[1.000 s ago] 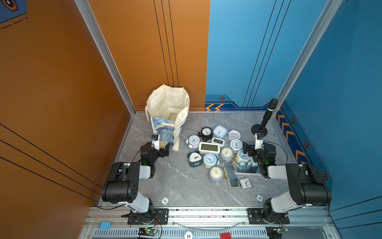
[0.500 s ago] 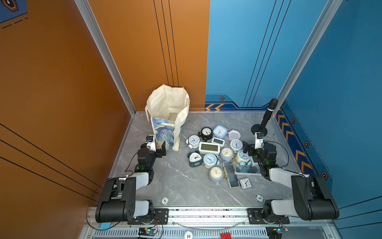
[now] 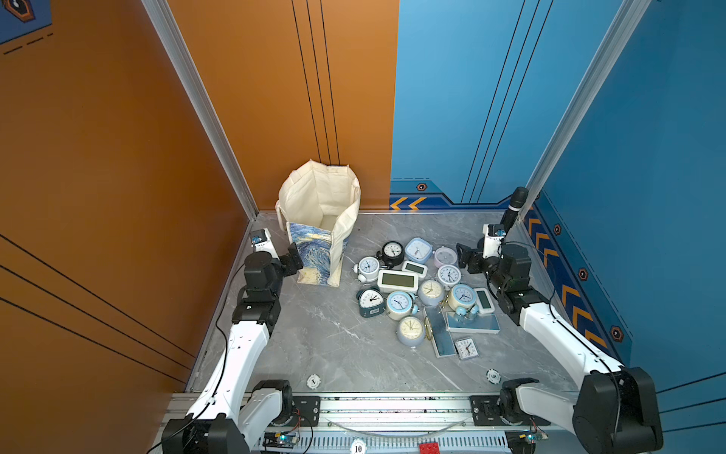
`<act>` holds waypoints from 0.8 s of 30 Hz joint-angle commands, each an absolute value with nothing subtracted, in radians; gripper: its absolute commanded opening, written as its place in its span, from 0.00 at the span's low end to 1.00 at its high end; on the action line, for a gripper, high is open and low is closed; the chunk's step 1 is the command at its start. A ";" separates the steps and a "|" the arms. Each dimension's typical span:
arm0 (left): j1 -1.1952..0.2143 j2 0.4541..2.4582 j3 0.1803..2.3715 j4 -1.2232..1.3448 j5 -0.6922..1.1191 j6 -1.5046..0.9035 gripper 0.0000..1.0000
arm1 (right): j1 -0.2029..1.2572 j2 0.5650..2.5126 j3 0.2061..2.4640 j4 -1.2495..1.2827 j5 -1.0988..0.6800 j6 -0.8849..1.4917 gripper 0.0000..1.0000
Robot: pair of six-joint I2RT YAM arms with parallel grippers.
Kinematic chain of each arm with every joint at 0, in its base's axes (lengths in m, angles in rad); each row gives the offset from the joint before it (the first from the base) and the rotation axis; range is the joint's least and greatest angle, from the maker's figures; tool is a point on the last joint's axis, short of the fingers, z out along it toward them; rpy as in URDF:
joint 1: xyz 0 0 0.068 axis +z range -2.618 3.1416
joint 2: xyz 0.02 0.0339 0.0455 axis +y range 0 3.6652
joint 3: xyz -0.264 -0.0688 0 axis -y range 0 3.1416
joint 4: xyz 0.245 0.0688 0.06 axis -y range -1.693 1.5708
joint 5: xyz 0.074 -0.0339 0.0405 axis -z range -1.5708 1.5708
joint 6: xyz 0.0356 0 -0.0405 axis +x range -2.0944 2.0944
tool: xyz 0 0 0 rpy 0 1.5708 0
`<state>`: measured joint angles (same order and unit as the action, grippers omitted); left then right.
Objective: Put the alarm clock into the canvas bag
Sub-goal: Pick up the canvas bag from the center of the board.
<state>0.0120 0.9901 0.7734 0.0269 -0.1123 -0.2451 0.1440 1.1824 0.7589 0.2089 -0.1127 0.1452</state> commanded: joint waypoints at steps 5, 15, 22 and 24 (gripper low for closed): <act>0.026 1.095 1.134 -0.452 -0.024 -0.236 0.87 | 0.216 1.215 0.989 -0.100 -0.128 0.300 0.83; 0.178 1.378 1.533 -0.574 0.215 -0.217 0.82 | 0.291 1.278 1.172 -0.283 -0.161 0.321 0.82; 0.223 1.579 1.731 -0.581 0.275 -0.203 0.77 | 0.316 1.263 1.178 -0.294 -0.146 0.320 0.82; 0.223 1.632 1.776 -0.580 0.306 -0.195 0.76 | 0.321 1.263 1.182 -0.297 -0.142 0.320 0.82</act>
<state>0.2195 1.5864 1.7176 -0.5537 0.2302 -0.2241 0.3119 1.2720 1.1530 -0.2630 -0.1532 0.3119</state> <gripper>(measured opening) 0.763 0.823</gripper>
